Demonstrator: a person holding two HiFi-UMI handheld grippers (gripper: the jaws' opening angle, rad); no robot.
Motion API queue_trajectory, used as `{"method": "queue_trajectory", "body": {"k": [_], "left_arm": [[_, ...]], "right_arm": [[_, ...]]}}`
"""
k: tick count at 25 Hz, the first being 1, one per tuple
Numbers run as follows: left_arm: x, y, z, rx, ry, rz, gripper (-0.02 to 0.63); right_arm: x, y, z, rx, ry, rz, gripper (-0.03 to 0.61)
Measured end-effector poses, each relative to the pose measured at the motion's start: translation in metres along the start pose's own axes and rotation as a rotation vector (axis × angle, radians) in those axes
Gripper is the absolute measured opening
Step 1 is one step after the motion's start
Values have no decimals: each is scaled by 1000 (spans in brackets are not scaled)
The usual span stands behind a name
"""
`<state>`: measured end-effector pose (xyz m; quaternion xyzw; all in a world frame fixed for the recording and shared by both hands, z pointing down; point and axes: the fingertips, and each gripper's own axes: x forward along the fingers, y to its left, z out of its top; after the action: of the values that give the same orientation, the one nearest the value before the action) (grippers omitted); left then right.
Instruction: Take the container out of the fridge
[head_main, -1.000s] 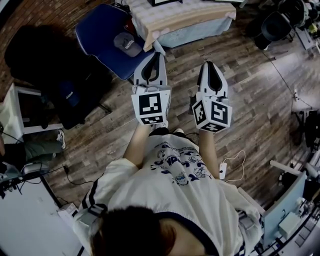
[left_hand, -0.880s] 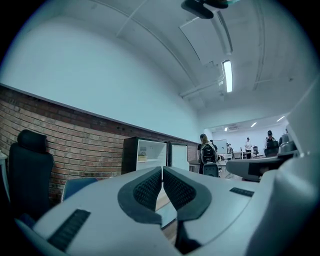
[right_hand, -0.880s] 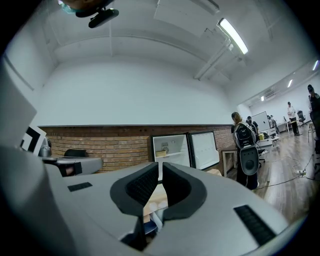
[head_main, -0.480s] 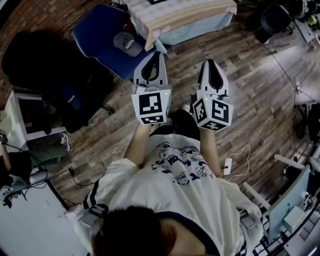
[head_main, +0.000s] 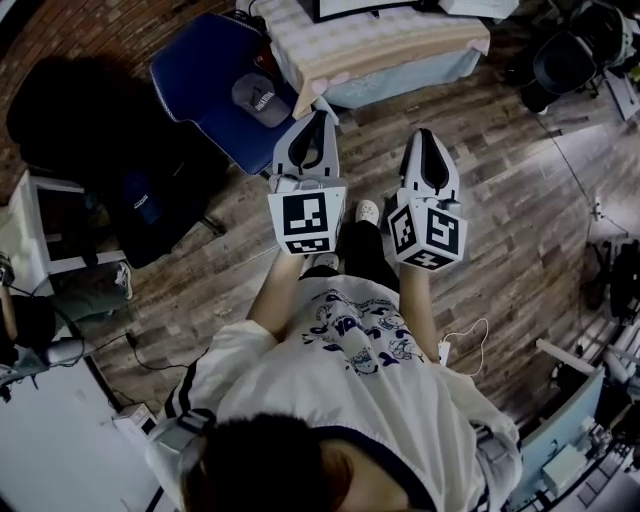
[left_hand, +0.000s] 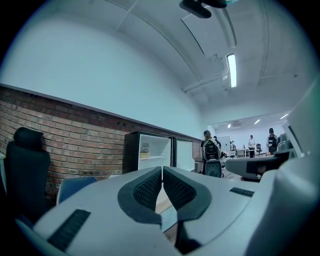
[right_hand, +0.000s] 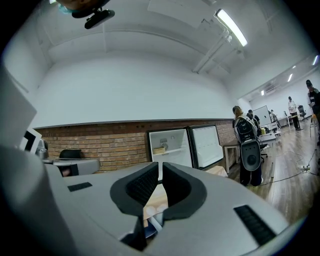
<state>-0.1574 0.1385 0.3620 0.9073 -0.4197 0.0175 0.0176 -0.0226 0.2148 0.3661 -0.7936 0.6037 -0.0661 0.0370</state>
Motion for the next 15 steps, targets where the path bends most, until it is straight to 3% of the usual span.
{"method": "queue_trajectory", "body": {"k": [15], "left_arm": [[145,-16,24,-6,-24,127,23]], "right_arm": [[145,-73,38,-8,1,135,48]]}}
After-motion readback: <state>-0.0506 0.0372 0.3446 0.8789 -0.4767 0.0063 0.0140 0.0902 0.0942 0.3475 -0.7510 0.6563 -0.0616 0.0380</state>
